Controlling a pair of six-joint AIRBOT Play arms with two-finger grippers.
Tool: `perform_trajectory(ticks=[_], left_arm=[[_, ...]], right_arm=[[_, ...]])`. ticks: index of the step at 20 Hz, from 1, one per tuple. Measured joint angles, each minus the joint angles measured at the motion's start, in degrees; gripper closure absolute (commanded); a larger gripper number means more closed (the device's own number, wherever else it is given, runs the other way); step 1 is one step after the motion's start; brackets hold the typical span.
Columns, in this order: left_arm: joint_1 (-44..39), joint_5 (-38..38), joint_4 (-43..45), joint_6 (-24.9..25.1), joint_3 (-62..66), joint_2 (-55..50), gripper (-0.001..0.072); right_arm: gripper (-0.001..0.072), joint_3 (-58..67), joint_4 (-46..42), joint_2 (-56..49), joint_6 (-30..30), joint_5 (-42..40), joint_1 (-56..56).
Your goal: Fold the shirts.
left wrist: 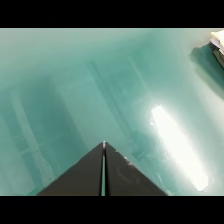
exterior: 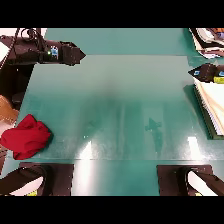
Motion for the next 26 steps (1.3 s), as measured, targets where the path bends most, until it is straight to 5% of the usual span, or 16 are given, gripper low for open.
perform_trajectory(ticks=[20,24,25,26], left_arm=[[0.13,3.98,-0.35,-2.03,0.04,0.17,0.0678],[4.33,-5.49,3.63,-1.03,-0.44,2.64,0.0677],[5.88,-9.05,5.27,-0.98,-1.33,3.78,0.0659],[7.63,-12.55,7.98,-0.98,-2.91,5.22,0.0379]], right_arm=[[0.0690,0.00,0.00,0.00,0.02,0.76,0.00],[0.0689,0.00,-0.02,0.00,0.02,1.18,0.00],[0.0689,0.00,0.00,0.00,0.02,1.22,0.00],[0.0689,0.00,-0.02,0.00,0.02,1.31,0.00]])
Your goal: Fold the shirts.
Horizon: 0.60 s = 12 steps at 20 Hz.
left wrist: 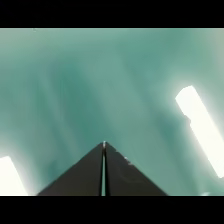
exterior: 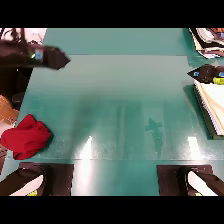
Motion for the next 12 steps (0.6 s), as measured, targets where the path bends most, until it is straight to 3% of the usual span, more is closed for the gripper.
perform_trajectory(ticks=[1,2,7,12], left_arm=[[1.70,-3.52,3.15,-0.28,-2.14,1.60,0.0029],[3.21,-6.40,6.23,-1.18,-4.59,3.06,-0.0012],[9.94,-16.74,19.93,-6.54,-20.61,8.37,-0.0012],[12.83,-18.84,25.03,-10.80,-35.21,9.62,-0.0011]], right_arm=[[0.0689,0.00,0.02,0.00,0.00,0.09,0.00],[0.0689,0.00,0.00,0.00,0.00,0.13,0.00],[0.0689,0.00,0.00,0.00,0.00,0.24,0.00],[0.0689,-0.02,-0.02,0.00,0.00,0.26,0.00]])
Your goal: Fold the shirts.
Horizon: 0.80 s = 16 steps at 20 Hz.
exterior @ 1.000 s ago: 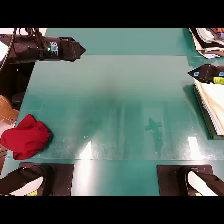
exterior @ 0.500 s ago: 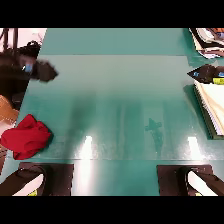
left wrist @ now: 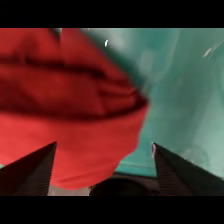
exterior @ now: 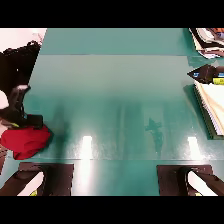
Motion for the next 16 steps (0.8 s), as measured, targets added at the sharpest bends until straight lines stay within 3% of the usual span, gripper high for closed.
perform_trajectory(ticks=[1,3,5,7,12,16], left_arm=[[0.22,-0.11,0.61,-0.90,-2.01,0.09,0.0004],[0.46,-0.13,1.46,-2.54,-5.01,0.20,0.0345],[0.66,-0.28,2.03,-3.69,-6.54,0.26,0.0475],[0.68,-0.35,2.36,-4.39,-7.37,0.28,0.0680],[0.72,-0.83,3.15,-4.85,-4.28,0.26,0.0680],[0.55,-2.43,1.03,-2.84,12.02,0.28,0.0680]], right_arm=[[0.0689,0.00,0.00,0.00,0.00,-0.02,0.00],[0.0689,0.00,0.00,0.00,0.00,-0.04,0.00],[0.0690,0.00,0.00,0.00,0.00,-0.07,0.00],[0.0690,0.00,0.00,0.00,0.00,-0.11,0.00],[0.0689,0.02,0.00,0.00,0.00,-0.24,0.00],[0.0690,3.08,0.02,0.02,0.00,-0.76,0.00]])
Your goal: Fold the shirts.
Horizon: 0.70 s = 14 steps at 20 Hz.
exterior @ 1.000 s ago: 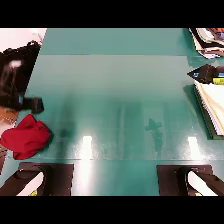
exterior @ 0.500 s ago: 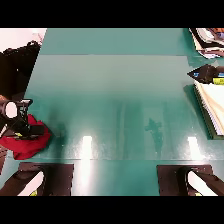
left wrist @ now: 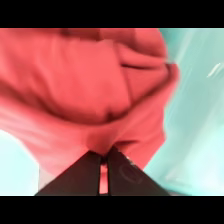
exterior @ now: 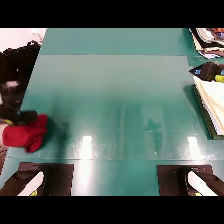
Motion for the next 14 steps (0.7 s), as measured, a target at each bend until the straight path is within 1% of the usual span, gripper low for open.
perform_trajectory(ticks=[3,6,10,14], left_arm=[[-3.13,0.44,-4.72,2.14,17.16,0.00,0.0682],[-10.34,4.11,-7.50,3.17,31.10,-0.28,0.0683],[-22.67,9.49,-8.24,3.63,40.68,-3.67,0.0683],[-35.67,11.72,-8.20,4.22,43.80,-13.14,0.0679]], right_arm=[[0.0689,5.18,0.04,0.02,0.00,-0.90,0.00],[0.0689,10.38,0.07,0.04,0.00,-1.79,0.00],[0.0690,14.69,0.04,0.04,0.00,-2.27,0.00],[0.0689,16.04,0.04,0.04,0.00,-2.29,0.00]])
